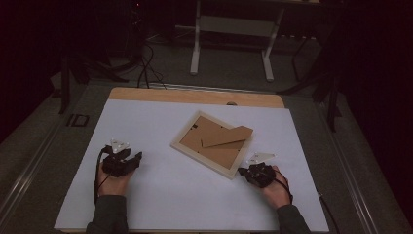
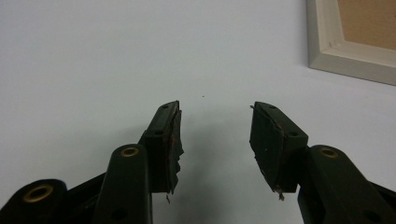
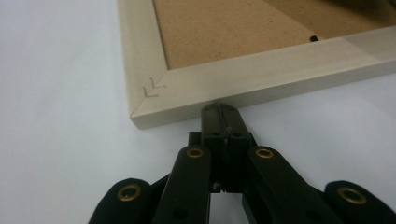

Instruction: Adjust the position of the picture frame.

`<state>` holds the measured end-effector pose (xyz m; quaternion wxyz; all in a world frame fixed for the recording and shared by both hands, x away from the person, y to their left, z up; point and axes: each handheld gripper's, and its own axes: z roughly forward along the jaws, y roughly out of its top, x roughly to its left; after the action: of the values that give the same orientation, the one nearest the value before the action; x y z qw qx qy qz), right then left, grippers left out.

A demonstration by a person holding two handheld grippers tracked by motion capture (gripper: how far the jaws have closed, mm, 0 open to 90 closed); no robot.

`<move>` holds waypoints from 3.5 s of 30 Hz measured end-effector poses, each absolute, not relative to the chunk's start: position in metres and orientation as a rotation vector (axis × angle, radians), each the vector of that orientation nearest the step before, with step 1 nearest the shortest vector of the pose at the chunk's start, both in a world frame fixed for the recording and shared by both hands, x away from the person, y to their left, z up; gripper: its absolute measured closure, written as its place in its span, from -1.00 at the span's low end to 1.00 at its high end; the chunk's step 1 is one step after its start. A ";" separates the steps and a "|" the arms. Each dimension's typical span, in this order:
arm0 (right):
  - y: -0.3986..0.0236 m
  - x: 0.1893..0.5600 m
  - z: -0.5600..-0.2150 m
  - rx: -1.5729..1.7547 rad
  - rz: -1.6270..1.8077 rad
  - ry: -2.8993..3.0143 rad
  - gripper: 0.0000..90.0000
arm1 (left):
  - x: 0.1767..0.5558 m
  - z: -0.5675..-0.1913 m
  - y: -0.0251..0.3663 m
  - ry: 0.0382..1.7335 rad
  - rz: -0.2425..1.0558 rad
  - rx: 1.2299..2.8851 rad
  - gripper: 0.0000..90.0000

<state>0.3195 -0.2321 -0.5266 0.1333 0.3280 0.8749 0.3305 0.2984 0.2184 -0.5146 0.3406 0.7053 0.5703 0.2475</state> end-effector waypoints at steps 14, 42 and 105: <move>-0.202 0.316 -0.528 0.886 0.980 2.572 1.00 | 0.300 -0.516 0.216 1.477 0.642 1.853 0.20; -0.148 0.321 -0.528 0.734 1.008 2.661 1.00 | 0.299 -0.515 0.220 1.491 0.635 1.828 0.20; -0.252 0.416 -0.507 1.192 0.922 2.302 1.00 | 0.299 -0.516 0.220 1.501 0.635 1.817 0.35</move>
<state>0.4156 -0.2516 -0.5066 0.1937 0.4251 0.8208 0.3288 0.2992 0.2203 -0.5160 0.3432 0.6992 0.5777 0.2443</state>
